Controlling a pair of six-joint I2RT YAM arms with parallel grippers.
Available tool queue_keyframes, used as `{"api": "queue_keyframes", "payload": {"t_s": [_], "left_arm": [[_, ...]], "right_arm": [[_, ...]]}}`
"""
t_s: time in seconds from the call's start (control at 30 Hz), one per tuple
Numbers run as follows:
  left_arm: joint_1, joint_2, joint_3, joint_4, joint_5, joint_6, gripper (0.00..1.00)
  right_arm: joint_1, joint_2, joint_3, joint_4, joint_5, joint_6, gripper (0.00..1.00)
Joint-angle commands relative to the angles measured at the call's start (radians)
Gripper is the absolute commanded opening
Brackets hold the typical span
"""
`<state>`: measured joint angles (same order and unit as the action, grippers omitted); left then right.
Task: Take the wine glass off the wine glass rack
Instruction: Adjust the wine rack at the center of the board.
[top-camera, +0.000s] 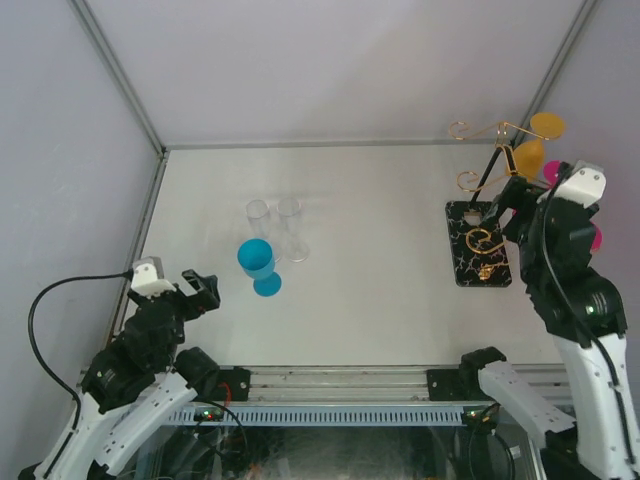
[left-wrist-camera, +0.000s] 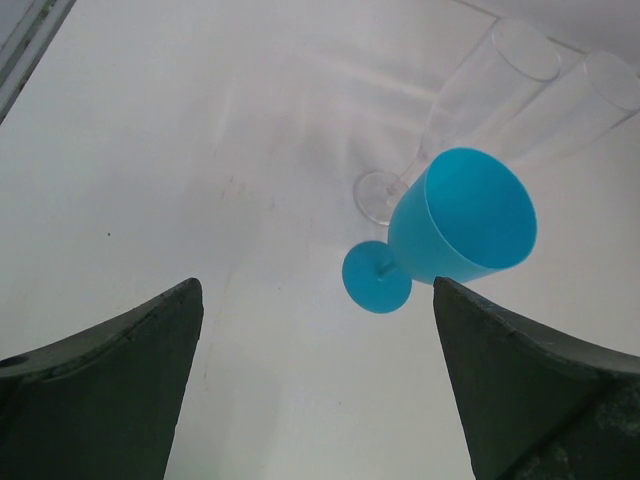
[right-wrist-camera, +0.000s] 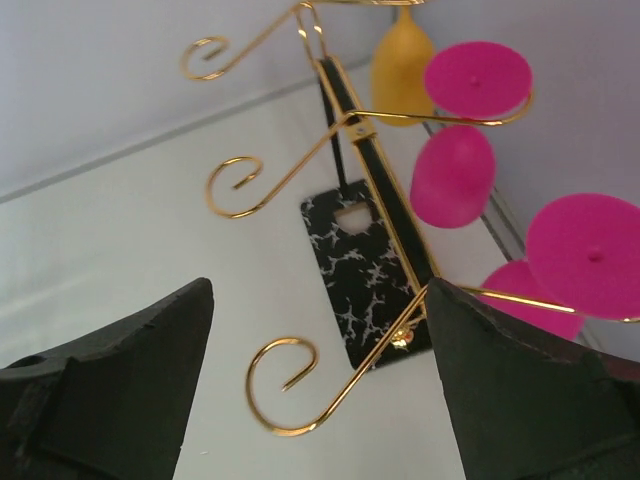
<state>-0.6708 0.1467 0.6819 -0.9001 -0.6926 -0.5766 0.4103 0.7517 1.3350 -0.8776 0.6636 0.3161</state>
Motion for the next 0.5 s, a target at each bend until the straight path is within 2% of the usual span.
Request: {"api": "queue_keyframes", "payload": {"t_s": [0.0, 0.1, 0.17, 0.47], "left_arm": [[0.007, 0.05, 0.002, 0.024, 0.013, -0.011, 1.0], [0.007, 0.033, -0.001, 0.027, 0.016, -0.011, 1.0], [0.007, 0.021, -0.004, 0.029, 0.018, -0.009, 1.0], [0.007, 0.026, -0.007, 0.036, 0.025, -0.006, 1.0]], "right_arm": [[-0.324, 0.103, 0.078, -0.02, -0.475, -0.022, 0.87], [-0.487, 0.165, 0.084, 0.02, -0.651, -0.016, 0.88], [-0.548, 0.206, 0.09, 0.039, -0.715, -0.003, 0.89], [-0.585, 0.32, 0.089, 0.138, -0.677, 0.01, 0.89]]}}
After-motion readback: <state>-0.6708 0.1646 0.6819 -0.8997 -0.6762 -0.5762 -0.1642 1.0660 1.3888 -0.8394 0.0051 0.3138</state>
